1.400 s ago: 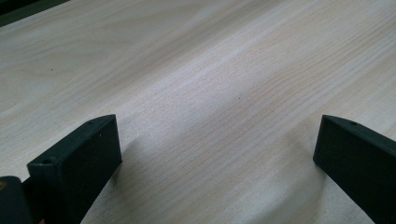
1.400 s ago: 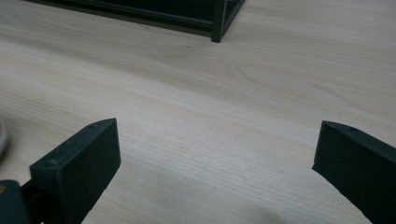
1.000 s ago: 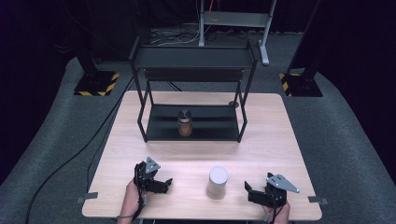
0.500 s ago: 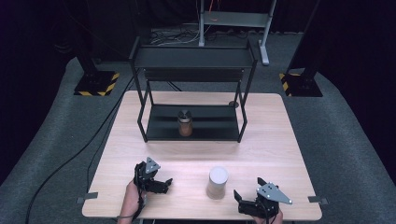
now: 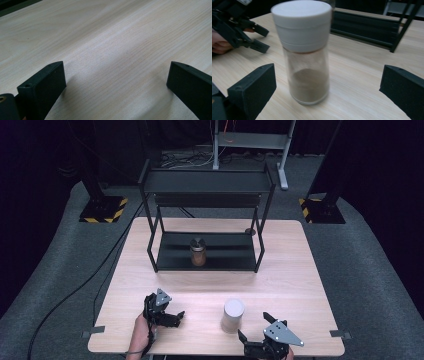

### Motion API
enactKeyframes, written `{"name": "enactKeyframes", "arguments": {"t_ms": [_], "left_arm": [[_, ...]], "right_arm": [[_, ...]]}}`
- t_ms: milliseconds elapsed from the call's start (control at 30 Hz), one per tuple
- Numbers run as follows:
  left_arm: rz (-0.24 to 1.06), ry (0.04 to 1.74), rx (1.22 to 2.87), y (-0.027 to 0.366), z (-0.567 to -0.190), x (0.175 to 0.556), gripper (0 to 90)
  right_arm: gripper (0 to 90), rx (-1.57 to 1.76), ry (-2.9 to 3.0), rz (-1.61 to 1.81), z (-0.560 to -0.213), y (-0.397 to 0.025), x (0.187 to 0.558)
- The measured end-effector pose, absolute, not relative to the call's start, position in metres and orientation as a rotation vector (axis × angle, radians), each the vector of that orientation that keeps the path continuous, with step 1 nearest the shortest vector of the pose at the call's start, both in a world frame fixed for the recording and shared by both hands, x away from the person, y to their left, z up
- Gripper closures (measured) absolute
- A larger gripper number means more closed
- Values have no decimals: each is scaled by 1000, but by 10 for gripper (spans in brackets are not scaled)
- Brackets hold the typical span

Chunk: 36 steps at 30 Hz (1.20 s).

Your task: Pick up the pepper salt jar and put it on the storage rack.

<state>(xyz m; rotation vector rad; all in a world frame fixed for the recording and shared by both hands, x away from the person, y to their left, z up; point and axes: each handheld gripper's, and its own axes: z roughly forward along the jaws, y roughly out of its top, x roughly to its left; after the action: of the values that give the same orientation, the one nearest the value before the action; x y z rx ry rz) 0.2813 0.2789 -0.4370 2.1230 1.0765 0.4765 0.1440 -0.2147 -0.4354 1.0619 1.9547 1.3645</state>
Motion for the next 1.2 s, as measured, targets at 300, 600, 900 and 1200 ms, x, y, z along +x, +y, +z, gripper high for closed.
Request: {"name": "enactKeyframes", "arguments": {"t_ms": [300,600,900,1200], "left_arm": [[470,1077,2123,280,-437,282,20],[469,1077,2122,280,-437,282,20],[469,1077,2123,280,-437,282,20],[471,1076,2123,279,-437,282,20]], "right_arm": [[0,977,1971,1383,-430,-201,152],[0,935,1965,1388,-429,-188,165],[0,909,1953,1398,-433,-180,176],[75,890,1912,1407,-441,-174,176]]}}
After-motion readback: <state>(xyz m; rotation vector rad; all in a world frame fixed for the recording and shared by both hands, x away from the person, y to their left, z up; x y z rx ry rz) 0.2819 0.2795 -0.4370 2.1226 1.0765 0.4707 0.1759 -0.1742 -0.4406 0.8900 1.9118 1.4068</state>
